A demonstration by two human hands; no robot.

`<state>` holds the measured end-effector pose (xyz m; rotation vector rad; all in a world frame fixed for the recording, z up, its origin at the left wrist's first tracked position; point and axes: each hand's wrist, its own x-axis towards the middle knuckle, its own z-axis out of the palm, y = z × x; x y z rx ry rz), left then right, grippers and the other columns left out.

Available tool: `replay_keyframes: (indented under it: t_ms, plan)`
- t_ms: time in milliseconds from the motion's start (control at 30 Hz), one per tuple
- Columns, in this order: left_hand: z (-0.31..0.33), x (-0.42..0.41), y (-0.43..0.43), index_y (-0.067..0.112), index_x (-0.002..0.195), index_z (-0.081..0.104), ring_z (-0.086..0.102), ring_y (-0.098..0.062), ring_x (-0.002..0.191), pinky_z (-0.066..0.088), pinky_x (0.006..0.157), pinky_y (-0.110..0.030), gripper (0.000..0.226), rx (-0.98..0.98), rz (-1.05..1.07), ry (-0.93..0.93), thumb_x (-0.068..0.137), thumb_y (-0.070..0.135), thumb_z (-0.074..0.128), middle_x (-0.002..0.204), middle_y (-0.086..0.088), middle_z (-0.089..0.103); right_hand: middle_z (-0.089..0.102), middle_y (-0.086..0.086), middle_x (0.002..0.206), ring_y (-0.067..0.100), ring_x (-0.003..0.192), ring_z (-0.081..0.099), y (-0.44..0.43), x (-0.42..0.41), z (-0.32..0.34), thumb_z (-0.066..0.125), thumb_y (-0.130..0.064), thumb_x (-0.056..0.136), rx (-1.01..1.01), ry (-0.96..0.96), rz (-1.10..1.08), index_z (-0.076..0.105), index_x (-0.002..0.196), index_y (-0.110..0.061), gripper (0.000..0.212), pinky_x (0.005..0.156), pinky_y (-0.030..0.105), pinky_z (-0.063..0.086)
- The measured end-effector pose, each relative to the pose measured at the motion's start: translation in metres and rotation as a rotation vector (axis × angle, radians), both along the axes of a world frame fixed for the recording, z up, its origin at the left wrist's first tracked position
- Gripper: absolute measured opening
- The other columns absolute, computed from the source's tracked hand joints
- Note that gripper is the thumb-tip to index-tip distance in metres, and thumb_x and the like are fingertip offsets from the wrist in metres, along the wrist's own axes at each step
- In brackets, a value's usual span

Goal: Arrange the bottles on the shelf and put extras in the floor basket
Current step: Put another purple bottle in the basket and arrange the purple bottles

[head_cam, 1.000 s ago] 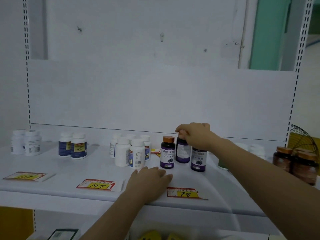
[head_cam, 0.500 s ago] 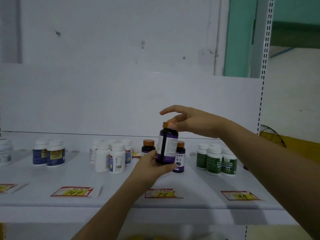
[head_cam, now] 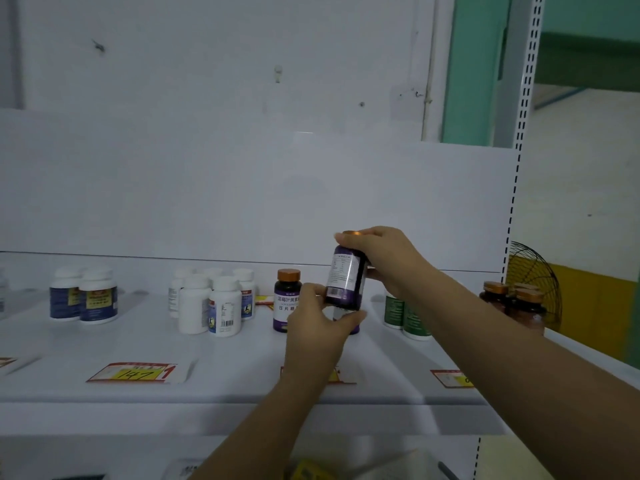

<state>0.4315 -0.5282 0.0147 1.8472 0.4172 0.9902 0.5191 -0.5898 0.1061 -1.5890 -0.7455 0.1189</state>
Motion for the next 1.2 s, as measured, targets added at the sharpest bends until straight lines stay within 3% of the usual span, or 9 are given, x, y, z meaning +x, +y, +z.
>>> replay_keyframes:
  t_ms: [67, 133, 333, 433, 567, 767, 900, 1033, 1200]
  plan:
    - [0.009, -0.003, 0.004, 0.021, 0.128, 0.039, 0.053, -0.013, 0.107, 0.042, 0.092, -0.024, 0.062, -0.135, -0.167, 0.052, 0.077, 0.029, 0.075, 0.128, -0.001, 0.057, 0.068, 0.01, 0.106, 0.024, 0.096, 0.065, -0.002, 0.0, 0.002, 0.073, -0.022, 0.082, 0.019, 0.021, 0.088, 0.056, 0.118, -0.009, 0.042, 0.083, 0.038, 0.055]
    - [0.015, -0.008, 0.009, 0.016, 0.139, 0.037, 0.054, -0.015, 0.111, 0.041, 0.096, -0.032, 0.067, -0.163, -0.301, 0.129, 0.082, 0.025, 0.07, 0.134, -0.003, 0.055, 0.068, 0.007, 0.11, 0.024, 0.102, 0.063, -0.004, -0.001, 0.001, 0.069, -0.019, 0.085, -0.017, 0.016, 0.17, 0.052, 0.125, -0.014, 0.044, 0.087, 0.04, 0.054]
    - [0.012, -0.009, 0.016, 0.012, 0.132, 0.044, 0.056, -0.013, 0.104, 0.043, 0.096, -0.031, 0.059, -0.15, -0.329, 0.194, 0.08, 0.014, 0.072, 0.129, -0.002, 0.058, 0.07, 0.003, 0.111, 0.018, 0.104, 0.063, -0.005, 0.002, -0.007, 0.06, -0.015, 0.092, 0.021, 0.069, 0.364, 0.047, 0.13, -0.02, 0.041, 0.083, 0.036, 0.052]
    - [0.009, -0.007, 0.019, 0.013, 0.125, 0.046, 0.059, -0.016, 0.107, 0.046, 0.097, -0.033, 0.06, -0.096, -0.227, 0.138, 0.075, 0.016, 0.077, 0.124, -0.004, 0.061, 0.066, 0.003, 0.113, 0.018, 0.104, 0.062, -0.005, 0.002, -0.009, 0.067, -0.026, 0.086, 0.008, 0.01, 0.317, 0.052, 0.127, -0.016, 0.044, 0.081, 0.033, 0.052]
    - [0.013, -0.008, 0.018, 0.018, 0.108, 0.042, 0.061, -0.018, 0.099, 0.049, 0.087, -0.032, 0.051, -0.022, -0.111, 0.1, 0.073, 0.019, 0.08, 0.112, -0.002, 0.063, 0.073, -0.001, 0.095, 0.015, 0.089, 0.068, 0.0, -0.001, -0.01, 0.073, -0.038, 0.079, 0.005, -0.109, 0.193, 0.067, 0.108, -0.011, 0.04, 0.077, 0.03, 0.055]
    - [0.018, -0.02, 0.018, 0.022, 0.12, 0.046, 0.059, -0.007, 0.096, 0.046, 0.082, -0.021, 0.052, -0.122, -0.319, 0.095, 0.077, 0.021, 0.075, 0.11, 0.006, 0.061, 0.071, 0.003, 0.105, 0.019, 0.097, 0.066, -0.008, 0.003, -0.01, 0.058, -0.029, 0.092, 0.04, -0.071, 0.292, 0.066, 0.114, -0.012, 0.029, 0.085, 0.032, 0.054]
    - [0.015, -0.019, 0.018, 0.018, 0.123, 0.047, 0.058, -0.018, 0.108, 0.047, 0.099, -0.039, 0.058, -0.12, -0.204, 0.066, 0.074, 0.018, 0.078, 0.121, -0.002, 0.061, 0.069, 0.001, 0.105, 0.016, 0.095, 0.065, -0.007, 0.001, -0.011, 0.054, -0.028, 0.094, 0.044, -0.011, 0.405, 0.066, 0.11, -0.015, 0.023, 0.079, 0.031, 0.054]
    - [0.015, -0.016, 0.016, 0.017, 0.119, 0.045, 0.058, -0.015, 0.104, 0.048, 0.095, -0.035, 0.06, -0.088, -0.093, 0.047, 0.071, 0.018, 0.081, 0.118, -0.001, 0.06, 0.069, -0.001, 0.103, 0.015, 0.096, 0.065, 0.0, -0.003, -0.008, 0.07, -0.043, 0.08, 0.027, -0.111, 0.22, 0.063, 0.111, -0.017, 0.041, 0.084, 0.034, 0.055]
    - [0.02, -0.024, 0.018, 0.018, 0.13, 0.04, 0.055, -0.014, 0.104, 0.042, 0.098, -0.035, 0.066, -0.137, -0.217, 0.13, 0.075, 0.022, 0.077, 0.123, 0.0, 0.058, 0.07, 0.005, 0.109, 0.02, 0.103, 0.066, -0.002, 0.0, -0.003, 0.065, -0.022, 0.089, 0.083, -0.099, 0.251, 0.062, 0.113, -0.018, 0.025, 0.095, 0.038, 0.052]
